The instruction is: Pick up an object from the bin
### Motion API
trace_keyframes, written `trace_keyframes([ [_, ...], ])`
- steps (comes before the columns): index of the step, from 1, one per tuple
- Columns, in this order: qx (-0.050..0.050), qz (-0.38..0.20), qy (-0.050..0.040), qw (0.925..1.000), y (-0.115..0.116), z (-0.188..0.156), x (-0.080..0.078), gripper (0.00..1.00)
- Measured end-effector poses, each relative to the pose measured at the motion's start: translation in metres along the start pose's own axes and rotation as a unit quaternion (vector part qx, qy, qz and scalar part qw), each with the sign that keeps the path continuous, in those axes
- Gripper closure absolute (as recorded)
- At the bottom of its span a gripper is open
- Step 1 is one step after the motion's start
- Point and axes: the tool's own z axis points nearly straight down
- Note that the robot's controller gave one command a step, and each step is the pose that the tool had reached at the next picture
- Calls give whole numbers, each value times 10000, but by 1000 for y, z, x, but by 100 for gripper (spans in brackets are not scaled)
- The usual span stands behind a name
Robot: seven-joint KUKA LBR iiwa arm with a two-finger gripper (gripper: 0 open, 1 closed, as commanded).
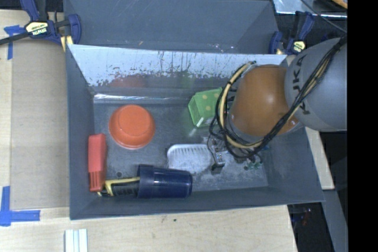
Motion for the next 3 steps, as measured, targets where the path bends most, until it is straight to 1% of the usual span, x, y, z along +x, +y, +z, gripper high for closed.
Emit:
trace_keyframes([
  [2,3,19,-11,10000,0,-49,-1,100],
  [3,5,25,-17,10000,0,-63,-1,100],
])
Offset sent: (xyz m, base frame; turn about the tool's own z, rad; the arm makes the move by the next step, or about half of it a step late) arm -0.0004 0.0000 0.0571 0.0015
